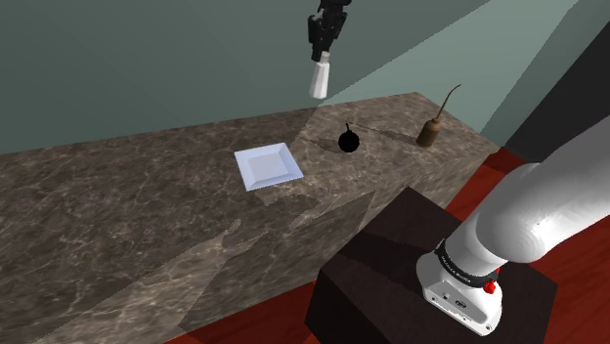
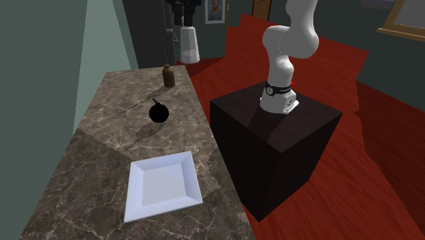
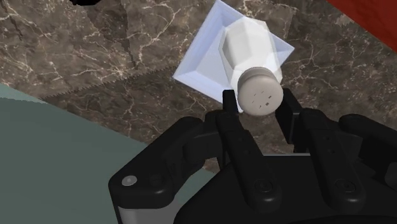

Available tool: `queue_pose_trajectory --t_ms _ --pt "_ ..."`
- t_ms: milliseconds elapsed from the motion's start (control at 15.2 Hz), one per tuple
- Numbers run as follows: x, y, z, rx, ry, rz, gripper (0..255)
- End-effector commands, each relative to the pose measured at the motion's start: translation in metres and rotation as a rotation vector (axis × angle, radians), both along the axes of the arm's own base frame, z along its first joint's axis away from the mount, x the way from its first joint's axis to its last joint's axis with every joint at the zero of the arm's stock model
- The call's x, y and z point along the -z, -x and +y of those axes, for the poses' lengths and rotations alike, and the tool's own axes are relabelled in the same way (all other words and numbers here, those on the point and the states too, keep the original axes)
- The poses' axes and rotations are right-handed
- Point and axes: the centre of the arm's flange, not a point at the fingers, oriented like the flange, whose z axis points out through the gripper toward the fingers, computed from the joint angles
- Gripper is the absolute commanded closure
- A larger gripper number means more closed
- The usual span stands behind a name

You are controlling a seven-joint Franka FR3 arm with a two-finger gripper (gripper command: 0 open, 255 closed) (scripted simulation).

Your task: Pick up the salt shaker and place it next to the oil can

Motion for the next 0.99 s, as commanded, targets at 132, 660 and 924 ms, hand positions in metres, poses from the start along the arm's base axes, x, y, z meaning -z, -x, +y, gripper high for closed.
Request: queue_pose_trajectory --t_ms 132,660,924 --pt "-0.002 0.011 -0.053 -0.001 0.000 0.000 255" --pt "-0.002 0.029 -0.157 -0.001 0.000 0.000 255" --pt "-0.002 0.038 -0.209 -0.001 0.000 0.000 255"
